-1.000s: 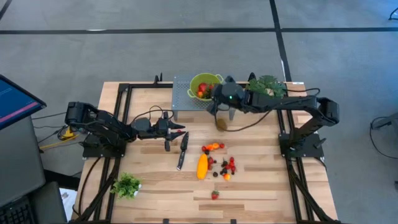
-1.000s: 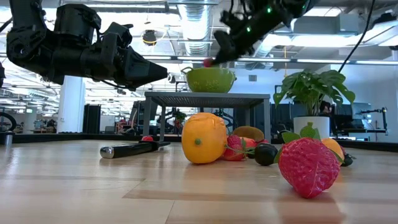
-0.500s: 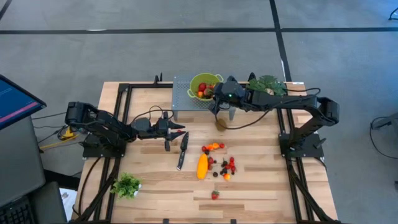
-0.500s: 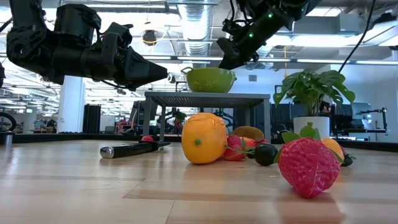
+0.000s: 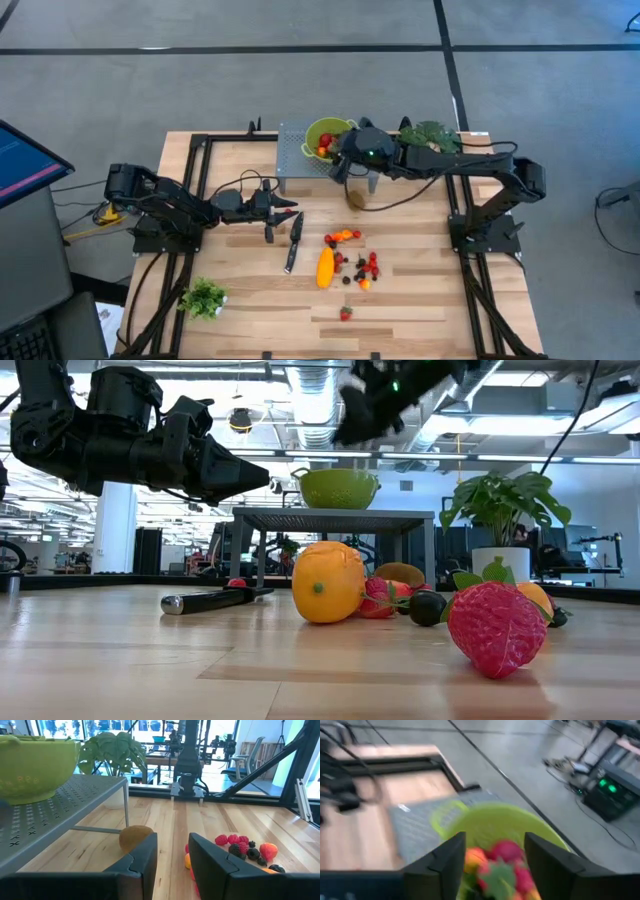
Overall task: Pick & Place Fruit
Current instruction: Put the blackberry into the green strainer bowl on the shelf
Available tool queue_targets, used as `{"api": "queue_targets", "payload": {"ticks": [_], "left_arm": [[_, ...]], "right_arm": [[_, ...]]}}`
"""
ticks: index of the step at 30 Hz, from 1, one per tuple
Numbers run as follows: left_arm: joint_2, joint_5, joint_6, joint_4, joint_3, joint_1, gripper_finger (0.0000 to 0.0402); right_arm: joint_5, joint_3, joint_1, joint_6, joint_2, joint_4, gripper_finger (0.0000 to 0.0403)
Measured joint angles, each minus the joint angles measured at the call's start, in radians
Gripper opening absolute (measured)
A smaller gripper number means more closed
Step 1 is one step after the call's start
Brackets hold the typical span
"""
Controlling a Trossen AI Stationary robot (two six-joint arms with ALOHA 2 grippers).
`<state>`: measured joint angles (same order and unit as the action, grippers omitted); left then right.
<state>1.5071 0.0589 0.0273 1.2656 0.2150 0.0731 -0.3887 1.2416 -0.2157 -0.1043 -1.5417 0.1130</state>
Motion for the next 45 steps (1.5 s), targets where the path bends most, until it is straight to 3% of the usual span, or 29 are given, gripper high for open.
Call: {"api": "queue_targets", "payload": {"ticks": [4,9,19,29,34,45], "left_arm": [[0.0,-0.003,0.0,0.0,0.0,0.0,0.0106],[0.0,-0.003,0.0,0.0,0.0,0.0,0.0106],[0.0,-0.002,0.0,0.0,0.0,0.0,0.0106],[0.0,0.002,0.0,0.0,0.0,0.0,0.0106],[0.0,0.001,0.0,0.0,0.0,0.0,0.0106],[0.0,0.001,0.0,0.0,0.0,0.0,0.0106]], "right_arm": [[0.027,0.087,0.084,0.0,0.0,0.059,0.0247],[0.026,0.165,0.212,0.027,0.0,0.222,0.0254],[0.022,0.152,0.445,0.384,0.0,0.612,0.0229],[0.01,-0.012,0.608,0.622,-0.001,0.598,0.0202],[-0.053,-0.111,0.603,0.677,-0.001,0.561,0.0195],[-0.001,-0.284,0.539,0.711,-0.001,0.42,0.0206]]}}
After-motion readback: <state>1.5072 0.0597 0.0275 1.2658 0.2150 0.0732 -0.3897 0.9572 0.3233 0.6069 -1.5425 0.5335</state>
